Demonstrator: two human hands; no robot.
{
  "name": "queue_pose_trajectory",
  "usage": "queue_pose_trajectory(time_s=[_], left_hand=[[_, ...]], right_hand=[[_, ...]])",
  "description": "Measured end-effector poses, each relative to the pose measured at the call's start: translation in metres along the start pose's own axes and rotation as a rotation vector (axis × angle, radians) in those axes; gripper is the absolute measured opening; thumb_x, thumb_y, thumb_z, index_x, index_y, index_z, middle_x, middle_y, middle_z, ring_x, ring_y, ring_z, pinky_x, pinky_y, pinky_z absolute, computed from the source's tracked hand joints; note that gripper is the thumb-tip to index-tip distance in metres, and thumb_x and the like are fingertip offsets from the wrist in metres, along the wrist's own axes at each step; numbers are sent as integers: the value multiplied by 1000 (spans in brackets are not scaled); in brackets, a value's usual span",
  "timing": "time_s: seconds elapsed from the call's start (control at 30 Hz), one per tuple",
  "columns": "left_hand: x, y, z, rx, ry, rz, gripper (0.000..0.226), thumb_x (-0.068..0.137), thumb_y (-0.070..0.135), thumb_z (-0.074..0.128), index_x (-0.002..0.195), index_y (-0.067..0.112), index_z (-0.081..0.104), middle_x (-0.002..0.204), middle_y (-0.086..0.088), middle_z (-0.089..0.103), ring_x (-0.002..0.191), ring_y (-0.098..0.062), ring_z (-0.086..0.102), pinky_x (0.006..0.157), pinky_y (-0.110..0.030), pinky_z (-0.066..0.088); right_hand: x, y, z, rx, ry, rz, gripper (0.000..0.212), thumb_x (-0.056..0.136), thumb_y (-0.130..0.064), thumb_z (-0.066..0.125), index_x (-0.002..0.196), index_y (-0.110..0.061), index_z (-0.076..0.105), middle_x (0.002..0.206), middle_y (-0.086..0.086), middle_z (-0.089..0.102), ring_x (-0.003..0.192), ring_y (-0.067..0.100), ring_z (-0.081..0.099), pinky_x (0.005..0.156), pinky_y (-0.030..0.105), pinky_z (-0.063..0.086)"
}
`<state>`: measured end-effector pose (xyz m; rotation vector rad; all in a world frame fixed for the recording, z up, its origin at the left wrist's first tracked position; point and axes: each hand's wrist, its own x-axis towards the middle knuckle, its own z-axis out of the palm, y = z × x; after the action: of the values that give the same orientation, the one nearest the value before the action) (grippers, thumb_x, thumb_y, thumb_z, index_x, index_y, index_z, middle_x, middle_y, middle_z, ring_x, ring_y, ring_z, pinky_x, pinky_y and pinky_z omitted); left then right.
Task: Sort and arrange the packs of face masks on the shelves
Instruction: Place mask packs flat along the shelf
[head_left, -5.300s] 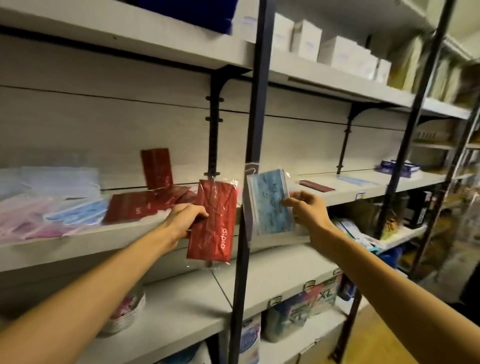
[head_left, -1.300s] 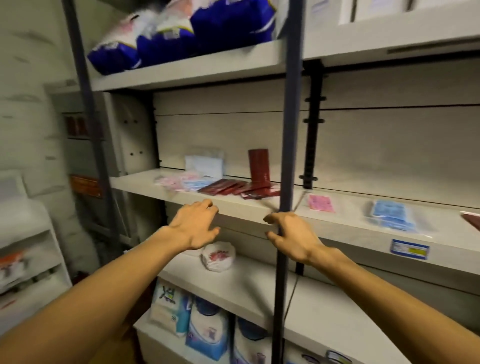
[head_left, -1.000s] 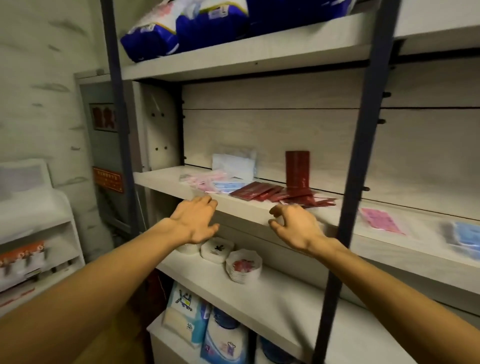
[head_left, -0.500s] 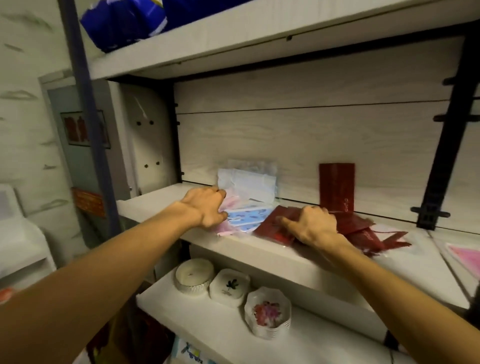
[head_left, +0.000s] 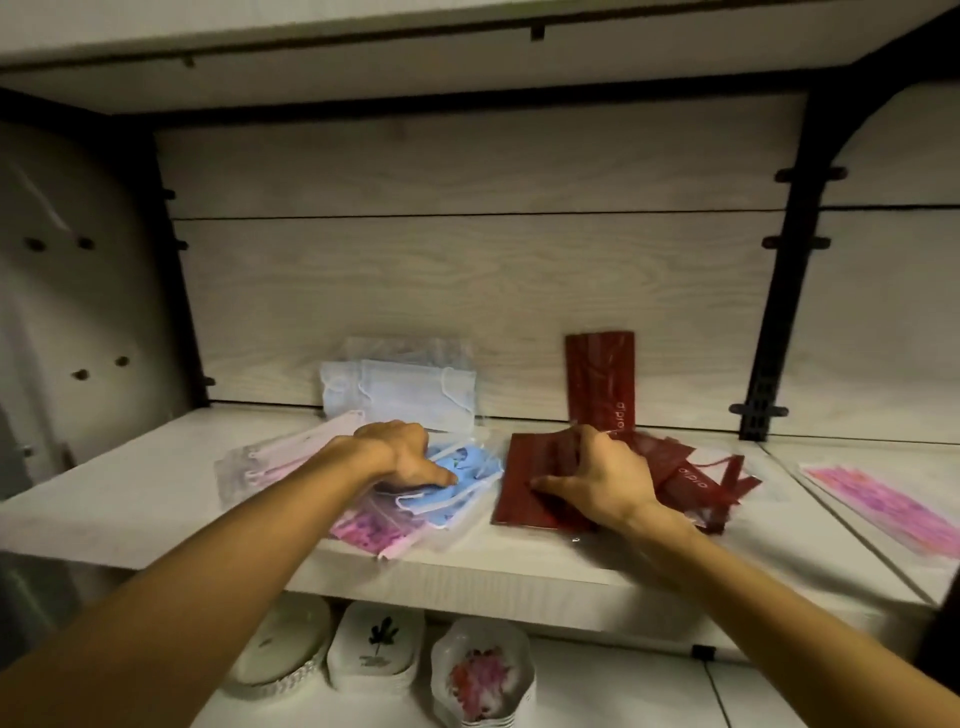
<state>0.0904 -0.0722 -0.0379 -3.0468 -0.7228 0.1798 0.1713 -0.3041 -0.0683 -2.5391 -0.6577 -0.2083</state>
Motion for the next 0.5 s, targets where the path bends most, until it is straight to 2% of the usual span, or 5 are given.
queue_pose_trajectory(time_s=[0.1,0.17,0.27,0.33,0.5], left_hand=[[10,-10,3,-152,-4,16,65,71,72,70,110,20,69,111,-2,69,97,-23,65,87,-33,53],[12,-14,5,-228,41,36,54,72,66,74,105,23,70,107,1,70,96,-21,64,82,-31,52],[12,-18,6,-280,138,93,30,77,51,77,88,26,64,106,2,69,91,-20,62,68,-27,43],[13,-22,6,-314,198,105,24,78,41,77,80,25,60,106,0,70,91,-22,63,65,-27,40],[15,-37,-5,-485,251,76,20,70,29,75,79,14,66,87,-4,73,94,-27,70,64,-27,45]], right_hand=[[-1,-7,3,26,26,49,61,69,-58,83,106,-21,54,107,3,70,104,29,66,89,42,51],[-2,-13,6,27,49,69,61,68,-54,84,112,-19,59,106,2,71,103,29,67,86,40,53],[-5,-19,7,54,95,64,33,73,-41,82,91,-22,64,87,-2,69,91,28,68,75,35,52],[-7,-21,9,105,130,64,20,77,-35,80,83,-21,67,77,-3,66,81,26,67,67,34,51],[-10,-21,11,296,200,149,14,77,-25,77,86,-16,72,79,-1,74,78,23,69,74,40,57]])
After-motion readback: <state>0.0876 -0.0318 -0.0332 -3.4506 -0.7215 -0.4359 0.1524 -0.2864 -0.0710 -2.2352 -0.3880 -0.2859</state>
